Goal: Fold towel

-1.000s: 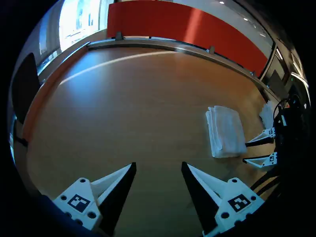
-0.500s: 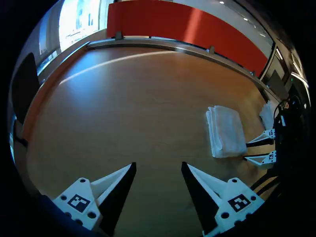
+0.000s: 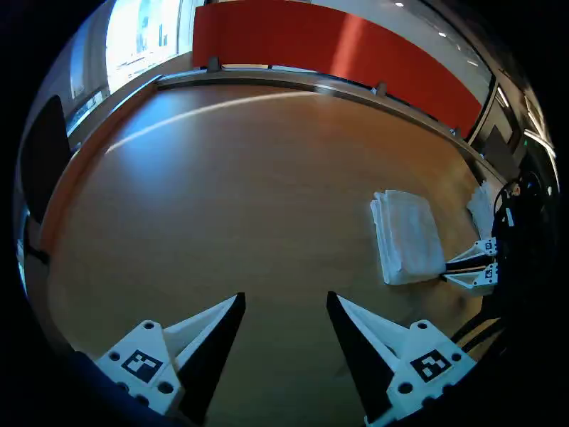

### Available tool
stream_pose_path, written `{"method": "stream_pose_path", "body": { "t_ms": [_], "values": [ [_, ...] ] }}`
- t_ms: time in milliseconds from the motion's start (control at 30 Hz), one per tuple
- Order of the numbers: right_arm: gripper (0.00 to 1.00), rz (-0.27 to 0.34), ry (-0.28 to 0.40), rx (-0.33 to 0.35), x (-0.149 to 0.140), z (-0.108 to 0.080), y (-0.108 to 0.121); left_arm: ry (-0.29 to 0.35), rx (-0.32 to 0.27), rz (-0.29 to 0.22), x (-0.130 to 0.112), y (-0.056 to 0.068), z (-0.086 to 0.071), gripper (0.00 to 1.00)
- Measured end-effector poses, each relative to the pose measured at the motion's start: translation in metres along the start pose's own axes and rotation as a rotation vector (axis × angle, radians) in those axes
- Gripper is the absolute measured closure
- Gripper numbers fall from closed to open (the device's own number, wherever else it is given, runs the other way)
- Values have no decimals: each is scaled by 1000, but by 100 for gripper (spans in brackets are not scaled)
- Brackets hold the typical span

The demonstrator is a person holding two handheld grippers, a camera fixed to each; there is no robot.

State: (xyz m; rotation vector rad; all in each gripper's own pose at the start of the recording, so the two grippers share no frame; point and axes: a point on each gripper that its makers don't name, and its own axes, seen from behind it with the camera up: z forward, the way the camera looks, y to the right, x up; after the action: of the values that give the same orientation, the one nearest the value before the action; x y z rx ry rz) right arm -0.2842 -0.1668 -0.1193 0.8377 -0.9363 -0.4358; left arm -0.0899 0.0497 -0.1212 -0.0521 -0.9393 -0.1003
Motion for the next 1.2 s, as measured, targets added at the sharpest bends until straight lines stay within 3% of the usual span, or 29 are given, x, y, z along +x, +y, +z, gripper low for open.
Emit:
{"method": "stream_pose_path", "body": {
  "t_ms": [133, 500, 1200],
  "values": [
    [94, -3, 2, -3, 0, -1, 0, 0, 1, 2, 0, 0, 0, 16],
    [95, -14, 38, -27, 16, -11, 7, 2, -3, 0, 2, 1, 1, 16],
    [95, -68, 264, -110, 150, -89, 37, 51, -31, 5, 25, 11, -1, 16]
  ]
}}
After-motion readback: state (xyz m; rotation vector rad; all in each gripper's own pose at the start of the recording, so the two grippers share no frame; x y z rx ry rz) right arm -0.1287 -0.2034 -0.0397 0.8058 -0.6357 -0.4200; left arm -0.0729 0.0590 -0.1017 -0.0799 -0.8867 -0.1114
